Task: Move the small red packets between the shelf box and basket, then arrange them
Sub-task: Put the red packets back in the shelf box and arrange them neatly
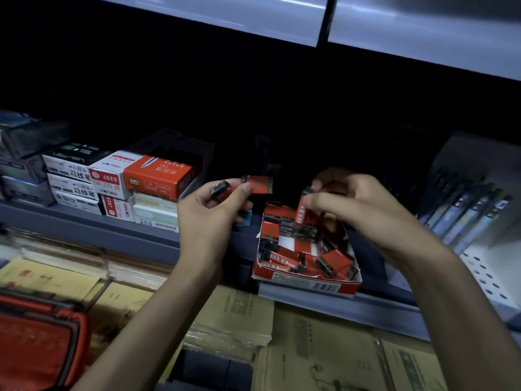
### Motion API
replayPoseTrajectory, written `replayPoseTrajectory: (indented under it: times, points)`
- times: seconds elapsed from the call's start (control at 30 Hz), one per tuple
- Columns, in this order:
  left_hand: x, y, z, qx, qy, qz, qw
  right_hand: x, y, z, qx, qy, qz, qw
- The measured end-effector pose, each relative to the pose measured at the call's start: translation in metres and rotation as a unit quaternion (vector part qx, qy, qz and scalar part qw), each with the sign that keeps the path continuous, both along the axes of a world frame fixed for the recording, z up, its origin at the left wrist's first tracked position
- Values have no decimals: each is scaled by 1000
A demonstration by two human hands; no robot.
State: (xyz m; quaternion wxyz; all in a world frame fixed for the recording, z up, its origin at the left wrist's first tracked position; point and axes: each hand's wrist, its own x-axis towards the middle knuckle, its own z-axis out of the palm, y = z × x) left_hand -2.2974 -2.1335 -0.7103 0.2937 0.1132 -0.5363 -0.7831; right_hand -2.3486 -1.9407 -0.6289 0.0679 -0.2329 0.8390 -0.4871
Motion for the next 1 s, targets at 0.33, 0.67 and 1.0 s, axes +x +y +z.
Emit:
replayPoseTrajectory:
  times: [0.33, 0.67, 1.0]
  points:
    - [3, 4, 0, -12, -15, 8, 1000, 9, 8, -6, -86, -81, -21, 993]
    - [1, 8, -1, -13, -18, 8, 1000, 6, 4, -15, 60, 31, -45, 997]
    - [0, 7, -2, -13, -18, 9, 1000, 7, -11, -30, 140, 93, -45, 985]
